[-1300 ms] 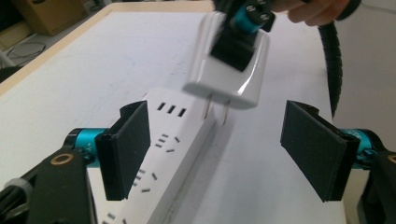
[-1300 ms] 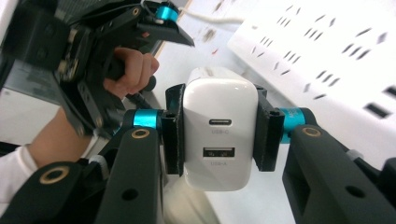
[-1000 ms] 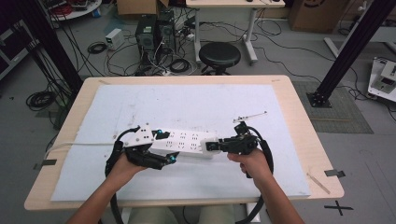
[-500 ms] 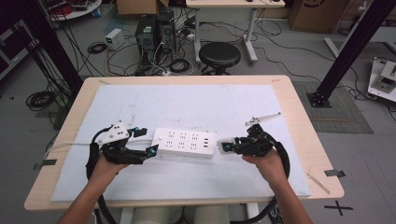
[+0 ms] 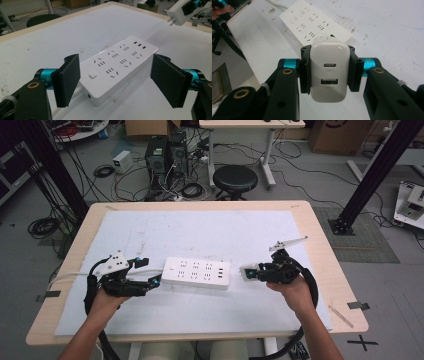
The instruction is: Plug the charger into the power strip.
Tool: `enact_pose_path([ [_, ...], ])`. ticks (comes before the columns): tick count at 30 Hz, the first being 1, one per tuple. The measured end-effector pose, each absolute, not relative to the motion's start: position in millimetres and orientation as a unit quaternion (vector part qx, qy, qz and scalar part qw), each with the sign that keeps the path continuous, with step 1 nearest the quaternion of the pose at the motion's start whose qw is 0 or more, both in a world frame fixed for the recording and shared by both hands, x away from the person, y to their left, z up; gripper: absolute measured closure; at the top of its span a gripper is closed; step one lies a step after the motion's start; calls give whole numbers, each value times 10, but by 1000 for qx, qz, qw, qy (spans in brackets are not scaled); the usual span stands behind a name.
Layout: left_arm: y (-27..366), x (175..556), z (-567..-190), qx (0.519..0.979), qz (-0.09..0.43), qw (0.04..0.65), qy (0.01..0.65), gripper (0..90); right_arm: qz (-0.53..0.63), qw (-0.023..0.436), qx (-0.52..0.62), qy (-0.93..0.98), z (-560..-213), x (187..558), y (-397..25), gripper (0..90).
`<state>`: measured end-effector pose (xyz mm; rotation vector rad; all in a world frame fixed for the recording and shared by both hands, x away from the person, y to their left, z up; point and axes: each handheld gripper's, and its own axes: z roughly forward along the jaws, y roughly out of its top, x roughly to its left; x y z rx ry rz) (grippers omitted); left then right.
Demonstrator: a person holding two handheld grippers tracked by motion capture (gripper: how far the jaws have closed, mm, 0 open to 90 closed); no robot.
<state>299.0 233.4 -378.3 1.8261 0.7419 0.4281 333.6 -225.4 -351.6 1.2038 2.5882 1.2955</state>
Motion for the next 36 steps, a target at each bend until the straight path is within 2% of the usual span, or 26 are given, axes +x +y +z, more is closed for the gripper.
enact_pose_path([
  [17,2576,3083,-3945,747,179,535,351,242,352,44,351,867,-3353,3540,-2077,633],
  [20,2596,3084,-3978,748,175,534,353,242,329,62,331,882,-3298,3592,-1959,633],
  [36,2711,3048,-4062,741,180,530,371,242,275,75,262,922,-3168,3900,-1420,633],
])
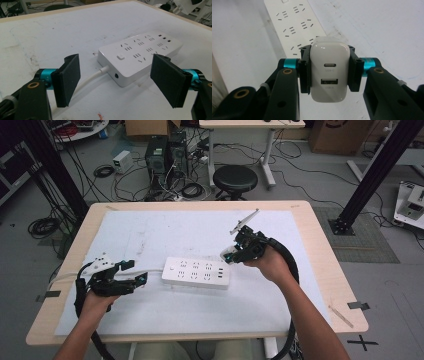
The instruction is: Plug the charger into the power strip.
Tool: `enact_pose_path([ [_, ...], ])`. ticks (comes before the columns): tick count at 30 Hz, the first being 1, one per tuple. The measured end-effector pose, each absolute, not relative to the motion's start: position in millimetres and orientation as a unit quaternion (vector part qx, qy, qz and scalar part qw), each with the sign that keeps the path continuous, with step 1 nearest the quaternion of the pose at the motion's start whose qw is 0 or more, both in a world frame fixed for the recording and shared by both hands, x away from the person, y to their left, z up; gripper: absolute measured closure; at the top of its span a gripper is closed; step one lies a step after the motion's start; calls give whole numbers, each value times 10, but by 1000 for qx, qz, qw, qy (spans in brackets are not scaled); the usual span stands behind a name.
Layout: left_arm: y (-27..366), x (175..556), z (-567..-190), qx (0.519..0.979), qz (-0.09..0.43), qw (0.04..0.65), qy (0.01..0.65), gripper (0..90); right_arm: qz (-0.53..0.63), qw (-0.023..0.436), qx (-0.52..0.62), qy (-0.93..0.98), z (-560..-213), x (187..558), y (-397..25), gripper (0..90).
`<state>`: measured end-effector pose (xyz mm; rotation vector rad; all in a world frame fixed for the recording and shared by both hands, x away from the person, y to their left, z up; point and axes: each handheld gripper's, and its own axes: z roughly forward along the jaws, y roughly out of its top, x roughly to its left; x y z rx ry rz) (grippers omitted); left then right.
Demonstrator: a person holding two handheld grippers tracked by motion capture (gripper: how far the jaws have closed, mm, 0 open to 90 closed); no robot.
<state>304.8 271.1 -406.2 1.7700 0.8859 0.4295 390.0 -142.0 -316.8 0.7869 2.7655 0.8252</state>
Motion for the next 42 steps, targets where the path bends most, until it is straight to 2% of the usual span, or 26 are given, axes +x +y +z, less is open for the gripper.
enact_pose_path([
  [28,2743,3052,-4172,742,177,524,378,249,190,21,160,968,-3325,4248,-771,634],
  [42,2769,3047,-4205,741,175,525,380,249,136,28,110,984,-3499,4291,-638,634],
])
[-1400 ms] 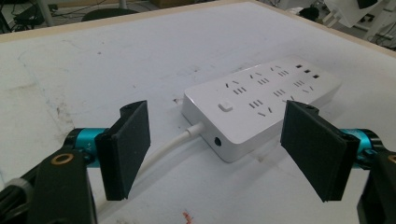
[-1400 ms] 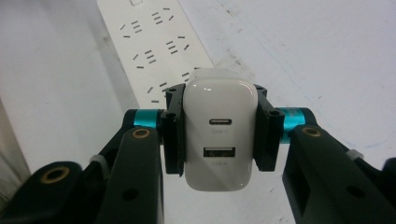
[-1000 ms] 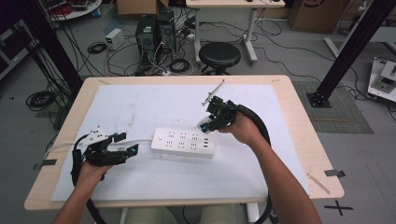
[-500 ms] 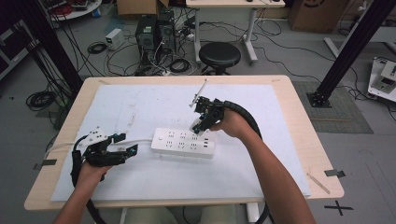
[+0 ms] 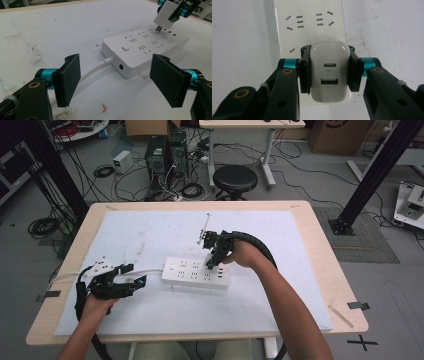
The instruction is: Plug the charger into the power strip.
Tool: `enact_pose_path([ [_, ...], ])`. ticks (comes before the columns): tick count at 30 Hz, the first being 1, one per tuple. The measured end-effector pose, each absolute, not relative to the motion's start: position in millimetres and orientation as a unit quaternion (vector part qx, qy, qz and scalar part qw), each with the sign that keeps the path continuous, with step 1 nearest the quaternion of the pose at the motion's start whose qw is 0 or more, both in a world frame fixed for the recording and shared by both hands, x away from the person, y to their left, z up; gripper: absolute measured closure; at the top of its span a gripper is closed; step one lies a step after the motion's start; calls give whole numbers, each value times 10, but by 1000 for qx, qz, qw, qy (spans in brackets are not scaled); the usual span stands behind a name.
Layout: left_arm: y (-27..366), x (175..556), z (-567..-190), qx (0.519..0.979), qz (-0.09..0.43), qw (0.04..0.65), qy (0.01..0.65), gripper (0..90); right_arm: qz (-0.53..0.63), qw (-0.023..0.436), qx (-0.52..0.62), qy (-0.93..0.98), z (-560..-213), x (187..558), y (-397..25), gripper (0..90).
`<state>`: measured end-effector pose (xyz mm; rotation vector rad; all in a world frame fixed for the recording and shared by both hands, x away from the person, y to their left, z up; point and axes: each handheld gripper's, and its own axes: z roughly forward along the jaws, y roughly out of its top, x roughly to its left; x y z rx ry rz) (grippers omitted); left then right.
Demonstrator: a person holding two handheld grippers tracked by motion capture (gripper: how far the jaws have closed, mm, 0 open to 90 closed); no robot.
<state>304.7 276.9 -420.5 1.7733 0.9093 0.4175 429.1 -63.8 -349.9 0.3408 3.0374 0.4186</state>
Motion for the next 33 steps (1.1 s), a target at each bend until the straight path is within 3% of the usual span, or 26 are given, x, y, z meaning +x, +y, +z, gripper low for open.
enact_pose_path([
  [10,2778,3053,-4214,740,175,525,382,249,72,45,32,996,-3509,4286,-399,635],
  [33,2745,3073,-4203,739,176,528,379,249,16,43,60,997,-3617,4301,-227,639],
])
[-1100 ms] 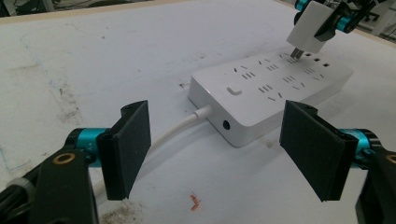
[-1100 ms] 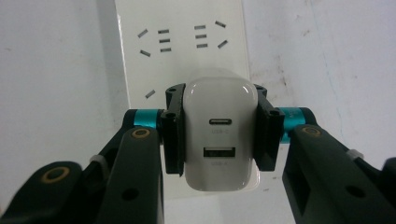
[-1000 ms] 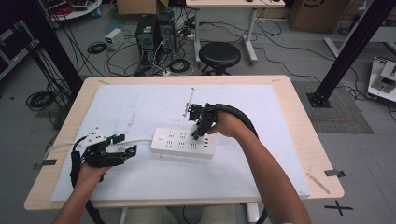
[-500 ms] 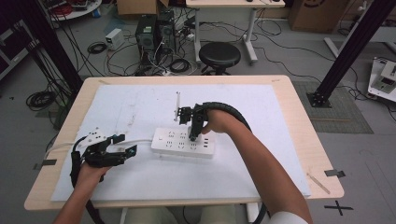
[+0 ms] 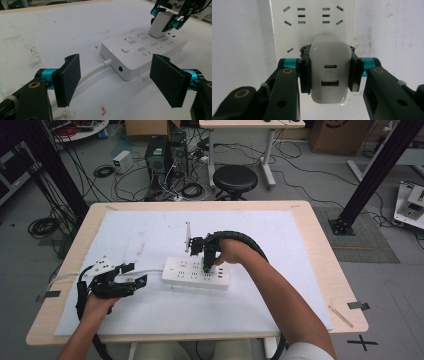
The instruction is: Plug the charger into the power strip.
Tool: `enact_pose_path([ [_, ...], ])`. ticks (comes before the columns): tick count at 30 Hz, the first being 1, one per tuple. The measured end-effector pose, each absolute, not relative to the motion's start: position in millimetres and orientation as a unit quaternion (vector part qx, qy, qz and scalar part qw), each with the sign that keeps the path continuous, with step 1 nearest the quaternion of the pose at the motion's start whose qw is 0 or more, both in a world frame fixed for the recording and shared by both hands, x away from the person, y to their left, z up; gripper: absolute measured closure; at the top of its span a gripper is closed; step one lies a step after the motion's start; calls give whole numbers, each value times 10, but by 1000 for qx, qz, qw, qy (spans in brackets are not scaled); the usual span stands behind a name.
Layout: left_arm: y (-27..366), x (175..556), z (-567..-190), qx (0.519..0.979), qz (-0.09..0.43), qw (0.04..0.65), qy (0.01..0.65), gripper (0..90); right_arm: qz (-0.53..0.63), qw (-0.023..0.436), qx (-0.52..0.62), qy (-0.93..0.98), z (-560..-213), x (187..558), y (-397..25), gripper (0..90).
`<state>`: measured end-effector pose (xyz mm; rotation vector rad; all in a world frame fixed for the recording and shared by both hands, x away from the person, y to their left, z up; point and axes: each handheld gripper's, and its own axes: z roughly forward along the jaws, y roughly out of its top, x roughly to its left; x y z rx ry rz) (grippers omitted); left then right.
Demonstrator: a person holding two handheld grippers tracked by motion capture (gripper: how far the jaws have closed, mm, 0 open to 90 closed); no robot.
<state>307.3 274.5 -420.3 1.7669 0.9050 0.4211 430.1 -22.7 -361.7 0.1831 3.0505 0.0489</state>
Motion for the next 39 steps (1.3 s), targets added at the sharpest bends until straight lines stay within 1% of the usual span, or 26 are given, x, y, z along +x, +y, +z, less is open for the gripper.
enact_pose_path([
  [2,2730,3083,-4204,741,175,527,377,249,2,42,62,997,-3636,4307,-178,640],
  [10,2708,3098,-4156,744,176,528,369,249,11,34,67,997,-3638,4325,-207,635],
  [17,2738,3073,-4140,743,180,528,370,249,28,39,70,996,-3642,4306,-238,624],
  [19,2772,3059,-4139,741,181,529,373,249,60,27,80,995,-3623,4268,-291,479],
  [20,2780,3057,-4143,740,181,529,374,249,79,25,86,993,-3616,4253,-324,452],
  [22,2791,3053,-4146,739,180,529,376,249,103,39,104,989,-3594,4223,-391,349],
  [24,2790,3047,-4144,740,180,529,375,249,131,47,122,983,-3567,4206,-469,289],
  [25,2790,3047,-4144,740,180,529,375,249,131,47,122,983,-3567,4206,-469,289],
  [27,2781,3039,-4148,739,180,531,374,249,167,59,162,971,-3507,4177,-609,211],
  [30,2777,3038,-4151,739,179,532,373,249,192,54,182,963,-3470,4153,-729,211],
  [39,2757,3033,-4124,740,179,534,369,249,249,80,234,936,-3349,4011,-1091,210],
])
